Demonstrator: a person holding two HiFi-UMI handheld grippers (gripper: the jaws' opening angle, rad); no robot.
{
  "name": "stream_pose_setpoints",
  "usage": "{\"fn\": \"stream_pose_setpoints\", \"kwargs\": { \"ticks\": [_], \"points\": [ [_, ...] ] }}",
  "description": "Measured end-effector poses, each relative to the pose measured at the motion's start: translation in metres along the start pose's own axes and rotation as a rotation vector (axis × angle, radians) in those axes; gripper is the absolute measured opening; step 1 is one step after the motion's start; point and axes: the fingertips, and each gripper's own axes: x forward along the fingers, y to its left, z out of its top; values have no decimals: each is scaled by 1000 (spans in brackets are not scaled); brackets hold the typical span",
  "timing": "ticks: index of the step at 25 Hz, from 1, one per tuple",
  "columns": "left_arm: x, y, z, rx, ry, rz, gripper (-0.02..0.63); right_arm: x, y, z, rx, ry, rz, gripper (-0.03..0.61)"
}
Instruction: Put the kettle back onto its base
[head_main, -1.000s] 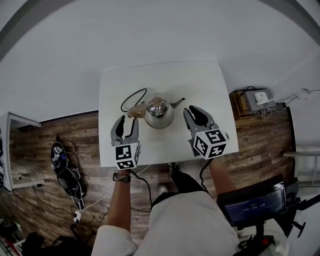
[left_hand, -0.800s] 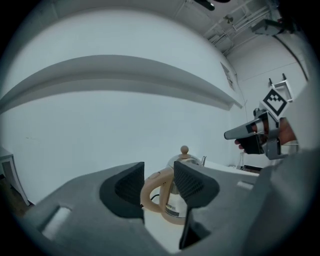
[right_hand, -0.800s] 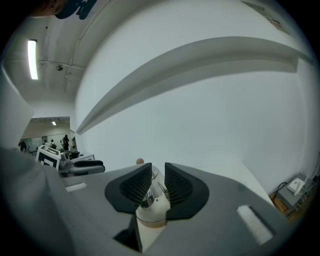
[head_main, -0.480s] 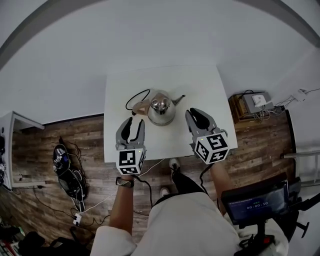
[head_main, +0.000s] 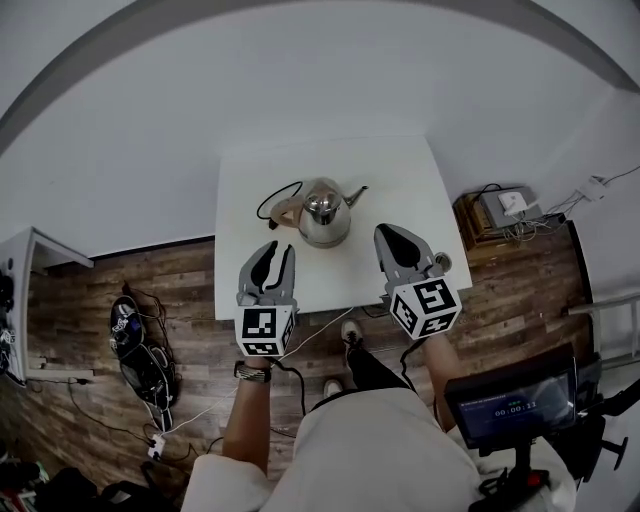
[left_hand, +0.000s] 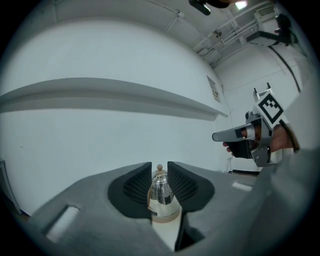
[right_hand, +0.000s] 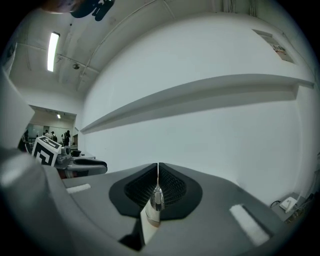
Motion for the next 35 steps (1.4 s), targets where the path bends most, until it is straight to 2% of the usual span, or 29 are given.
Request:
{"fn": "stream_pose_setpoints", "kwargs": {
  "ticks": [6, 11, 15, 22, 35],
  "points": [
    [-47, -16, 25, -4, -43, -3, 29, -43, 32, 21, -30, -52, -11, 3],
    [-69, -24, 53, 35, -91, -1, 6, -63, 49, 41, -54, -96, -12, 3],
    [-70, -36, 78, 103, -134, -25, 6, -66, 51, 61, -74, -128, -10, 3],
    [-81, -39, 112, 111, -206, -33, 6, -74, 54, 79, -77, -154, -15, 2],
    [-76, -34, 116, 108, -207, -29, 6, -74, 56, 92, -89, -167, -20, 2]
  ]
}}
